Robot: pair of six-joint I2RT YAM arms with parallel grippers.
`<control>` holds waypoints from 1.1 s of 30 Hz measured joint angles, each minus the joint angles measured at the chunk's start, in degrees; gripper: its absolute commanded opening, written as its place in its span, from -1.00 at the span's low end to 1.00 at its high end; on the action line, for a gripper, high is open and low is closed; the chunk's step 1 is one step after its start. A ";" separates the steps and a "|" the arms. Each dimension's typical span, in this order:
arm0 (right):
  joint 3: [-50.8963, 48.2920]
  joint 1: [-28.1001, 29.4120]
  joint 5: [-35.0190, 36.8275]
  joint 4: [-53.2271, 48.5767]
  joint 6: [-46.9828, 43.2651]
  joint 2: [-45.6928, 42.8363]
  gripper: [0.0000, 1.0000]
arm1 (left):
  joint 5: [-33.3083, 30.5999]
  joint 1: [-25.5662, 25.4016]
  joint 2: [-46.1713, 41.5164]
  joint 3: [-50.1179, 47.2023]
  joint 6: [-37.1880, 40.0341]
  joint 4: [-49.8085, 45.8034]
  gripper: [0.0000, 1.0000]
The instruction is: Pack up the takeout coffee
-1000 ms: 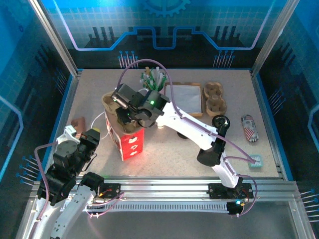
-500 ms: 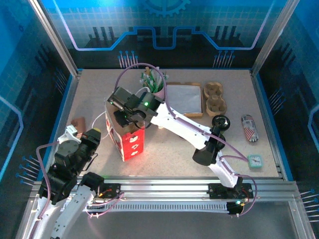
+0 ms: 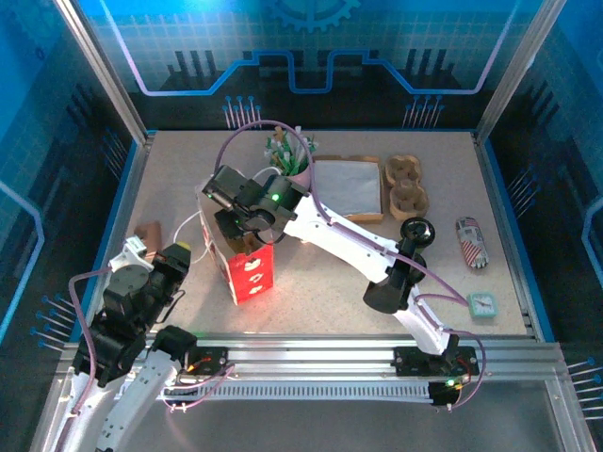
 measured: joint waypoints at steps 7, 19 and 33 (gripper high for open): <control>0.79 0.50 0.22 -2.05 -3.58 -3.87 0.10 | -0.24 -0.04 1.27 3.30 4.46 -1.07 -0.12; -14.23 4.59 3.98 -4.63 -4.09 -21.55 0.23 | -2.75 -0.04 7.10 13.42 17.03 -5.77 0.74; -36.33 4.00 1.62 10.27 4.33 -27.34 0.22 | -10.86 -0.04 27.39 28.11 38.40 -1.40 0.90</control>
